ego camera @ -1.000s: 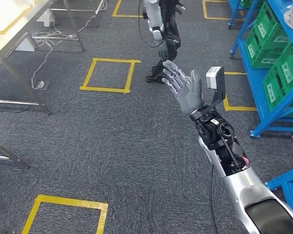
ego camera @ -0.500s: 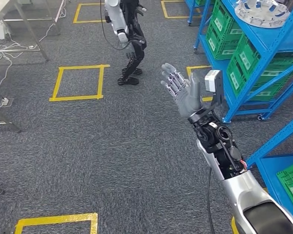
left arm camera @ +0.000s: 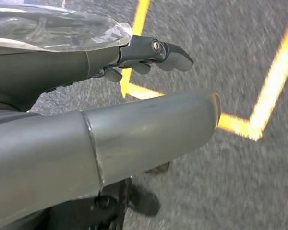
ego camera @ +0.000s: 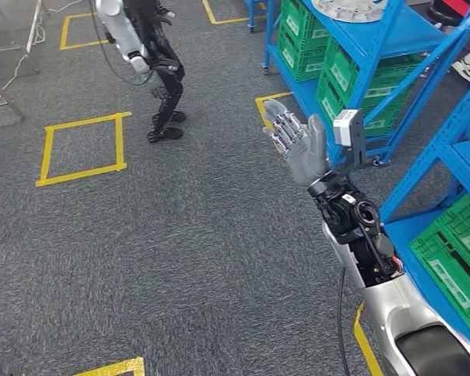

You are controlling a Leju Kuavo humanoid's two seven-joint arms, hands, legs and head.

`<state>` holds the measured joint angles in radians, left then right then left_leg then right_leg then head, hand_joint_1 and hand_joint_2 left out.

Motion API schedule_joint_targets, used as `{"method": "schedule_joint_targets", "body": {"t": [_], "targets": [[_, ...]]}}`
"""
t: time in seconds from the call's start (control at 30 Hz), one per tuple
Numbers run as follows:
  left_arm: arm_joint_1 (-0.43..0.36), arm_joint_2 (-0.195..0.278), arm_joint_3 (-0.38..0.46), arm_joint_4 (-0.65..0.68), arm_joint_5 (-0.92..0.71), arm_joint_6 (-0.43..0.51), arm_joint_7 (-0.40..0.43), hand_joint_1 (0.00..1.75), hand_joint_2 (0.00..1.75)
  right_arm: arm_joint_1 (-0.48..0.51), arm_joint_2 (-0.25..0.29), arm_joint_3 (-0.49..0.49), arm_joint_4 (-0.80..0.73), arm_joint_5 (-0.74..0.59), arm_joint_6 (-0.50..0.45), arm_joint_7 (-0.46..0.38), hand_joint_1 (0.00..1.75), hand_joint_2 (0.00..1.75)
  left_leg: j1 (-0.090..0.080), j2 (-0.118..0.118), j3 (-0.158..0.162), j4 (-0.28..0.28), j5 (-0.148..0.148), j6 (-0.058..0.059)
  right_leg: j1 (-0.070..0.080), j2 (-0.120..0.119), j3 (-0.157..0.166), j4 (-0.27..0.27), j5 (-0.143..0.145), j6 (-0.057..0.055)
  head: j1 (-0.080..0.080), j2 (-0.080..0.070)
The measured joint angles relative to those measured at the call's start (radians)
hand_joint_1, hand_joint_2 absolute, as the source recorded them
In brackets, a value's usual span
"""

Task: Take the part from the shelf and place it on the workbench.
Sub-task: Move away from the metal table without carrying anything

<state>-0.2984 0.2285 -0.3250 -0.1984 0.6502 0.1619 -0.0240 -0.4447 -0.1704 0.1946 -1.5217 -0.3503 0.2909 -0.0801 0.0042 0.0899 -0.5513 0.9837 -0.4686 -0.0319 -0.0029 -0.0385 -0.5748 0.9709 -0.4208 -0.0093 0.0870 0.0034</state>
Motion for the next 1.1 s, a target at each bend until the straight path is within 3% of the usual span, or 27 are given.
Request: {"method": "schedule_joint_targets", "body": {"t": [0.07,0.13,0.17,0.2,0.23,0.3,0.37,0.43,0.47,0.53,0.6,0.67,0.7,0.73,0.8,0.87,0.9,0.97,1.03,1.1], "targets": [[0.001,0.000,0.000,0.000,0.002,0.000,-0.002,0.00,0.00,-0.015,0.000,0.002,0.000,0.000,-0.003,0.000,0.00,0.00,0.005,-0.061,-0.056,0.119,-0.063,-0.005,-0.001,0.023,-0.003,-0.001,0.005,-0.010,-0.006,0.000],[0.004,0.001,-0.001,0.000,0.004,0.000,-0.003,0.00,0.00,-0.021,0.000,0.005,0.003,0.000,-0.008,0.001,0.00,0.00,0.005,-0.083,-0.129,0.256,-0.110,-0.005,0.001,0.050,-0.006,-0.001,0.008,-0.016,-0.008,0.000],[0.006,0.001,-0.001,0.000,0.006,0.000,-0.003,0.00,0.00,-0.022,0.000,0.006,0.004,-0.001,-0.011,0.002,0.00,0.00,0.005,-0.085,-0.147,0.283,-0.108,-0.003,0.002,0.064,-0.007,-0.001,0.009,-0.017,-0.008,0.000],[0.009,0.001,-0.001,0.000,0.008,0.000,-0.003,0.00,0.00,-0.022,0.000,0.006,0.005,-0.003,-0.013,0.002,0.00,0.00,0.005,-0.087,-0.144,0.266,-0.086,-0.001,0.002,0.079,-0.007,-0.001,0.010,-0.018,-0.008,0.000],[0.009,0.001,-0.001,0.000,0.009,0.000,-0.003,0.00,0.00,-0.022,0.000,0.007,0.006,-0.005,-0.015,0.001,0.00,0.00,0.006,-0.092,-0.121,0.210,-0.049,0.003,0.002,0.092,-0.006,-0.001,0.011,-0.017,-0.009,0.000],[0.008,0.004,-0.001,0.000,0.013,0.000,-0.003,0.00,0.00,-0.026,0.000,0.008,0.006,-0.011,-0.018,-0.003,0.00,0.00,0.009,-0.128,-0.053,0.061,0.018,0.009,0.003,0.117,-0.008,0.000,0.013,-0.013,-0.010,0.000],[0.005,0.008,-0.001,0.000,0.016,0.000,-0.003,0.00,0.00,-0.031,0.000,0.010,0.008,-0.013,-0.019,-0.006,0.00,0.00,0.009,-0.153,-0.017,-0.018,0.038,0.012,0.002,0.141,-0.014,0.000,0.017,-0.004,-0.010,0.000],[0.003,0.010,-0.003,0.000,0.017,0.000,-0.003,0.00,0.00,-0.035,0.000,0.012,0.013,-0.015,-0.019,-0.007,0.00,0.00,0.006,-0.138,-0.011,-0.028,0.038,0.018,-0.001,0.162,-0.019,-0.002,0.021,0.008,-0.010,0.000],[0.001,0.010,-0.004,0.000,0.017,0.000,-0.002,0.00,0.00,-0.035,0.000,0.014,0.016,-0.015,-0.019,-0.008,0.00,0.00,0.006,-0.126,-0.009,-0.033,0.041,0.023,-0.002,0.156,-0.021,0.001,0.019,0.013,-0.010,0.000],[-0.003,0.009,-0.005,0.000,0.017,0.000,-0.002,0.00,0.00,-0.037,0.000,0.018,0.021,-0.016,-0.020,-0.010,0.00,0.00,0.008,-0.105,-0.006,-0.043,0.047,0.034,0.000,0.110,-0.047,0.053,-0.020,0.022,-0.003,0.000],[-0.003,0.009,-0.005,0.000,0.017,0.000,0.000,0.00,0.00,-0.038,0.000,0.021,0.026,-0.016,-0.021,-0.014,0.00,0.00,0.006,-0.085,-0.006,-0.045,0.048,0.039,-0.001,0.061,-0.101,0.183,-0.092,0.028,0.005,0.000],[0.000,0.009,-0.005,0.000,0.017,0.000,0.002,0.00,0.00,-0.033,0.000,0.024,0.031,-0.016,-0.023,-0.016,0.00,0.00,0.005,-0.064,-0.006,-0.044,0.048,0.040,-0.004,0.049,-0.140,0.285,-0.127,0.033,0.006,0.000],[0.000,0.009,-0.005,0.000,0.016,0.000,0.002,0.00,0.00,-0.030,0.000,0.025,0.034,-0.016,-0.024,-0.017,0.00,0.00,0.005,-0.053,-0.006,-0.044,0.047,0.039,-0.006,0.045,-0.135,0.284,-0.117,0.035,0.007,0.000],[0.000,0.008,-0.005,0.000,0.016,0.000,0.002,0.00,0.00,-0.028,0.000,0.025,0.036,-0.016,-0.025,-0.017,0.00,0.00,0.006,-0.043,-0.005,-0.043,0.045,0.037,-0.008,0.038,-0.109,0.238,-0.090,0.035,0.008,0.000],[-0.001,0.008,-0.005,0.000,0.015,0.000,0.002,0.00,0.00,-0.029,0.000,0.025,0.039,-0.016,-0.026,-0.018,0.00,0.00,0.004,-0.022,-0.002,-0.040,0.040,0.030,-0.004,-0.001,-0.034,0.092,-0.033,0.034,0.011,0.000],[-0.002,0.010,-0.005,0.000,0.013,0.000,0.003,0.00,0.00,-0.031,0.000,0.026,0.040,-0.016,-0.026,-0.020,0.00,0.00,-0.002,-0.001,0.000,-0.036,0.035,0.021,0.004,-0.031,0.009,0.009,-0.016,0.022,0.010,0.000],[-0.003,0.010,-0.005,0.000,0.012,0.000,0.004,0.00,0.00,-0.031,0.000,0.025,0.041,-0.016,-0.027,-0.021,0.00,0.00,-0.004,0.010,0.000,-0.036,0.035,0.018,0.008,-0.030,0.011,0.002,-0.018,0.015,0.008,0.000],[-0.007,0.010,-0.005,0.000,0.010,0.000,0.007,0.00,0.00,-0.028,0.000,0.024,0.042,-0.016,-0.028,-0.023,0.00,0.00,-0.004,0.026,0.001,-0.033,0.031,0.009,0.007,-0.005,0.011,-0.001,-0.012,0.001,0.004,0.000],[-0.013,0.009,-0.005,0.000,0.007,0.000,0.008,0.00,0.00,-0.029,0.000,0.024,0.043,-0.016,-0.029,-0.026,0.00,0.00,0.001,-0.011,-0.018,0.016,-0.003,0.000,0.003,0.018,0.012,-0.006,-0.006,-0.011,-0.001,0.000],[-0.016,0.009,-0.005,0.000,0.006,0.000,0.011,0.00,0.00,-0.029,0.000,0.024,0.045,-0.016,-0.029,-0.029,0.00,0.00,0.004,-0.066,-0.082,0.146,-0.065,-0.006,0.002,0.040,0.012,-0.007,-0.003,-0.019,-0.008,0.000]]}}
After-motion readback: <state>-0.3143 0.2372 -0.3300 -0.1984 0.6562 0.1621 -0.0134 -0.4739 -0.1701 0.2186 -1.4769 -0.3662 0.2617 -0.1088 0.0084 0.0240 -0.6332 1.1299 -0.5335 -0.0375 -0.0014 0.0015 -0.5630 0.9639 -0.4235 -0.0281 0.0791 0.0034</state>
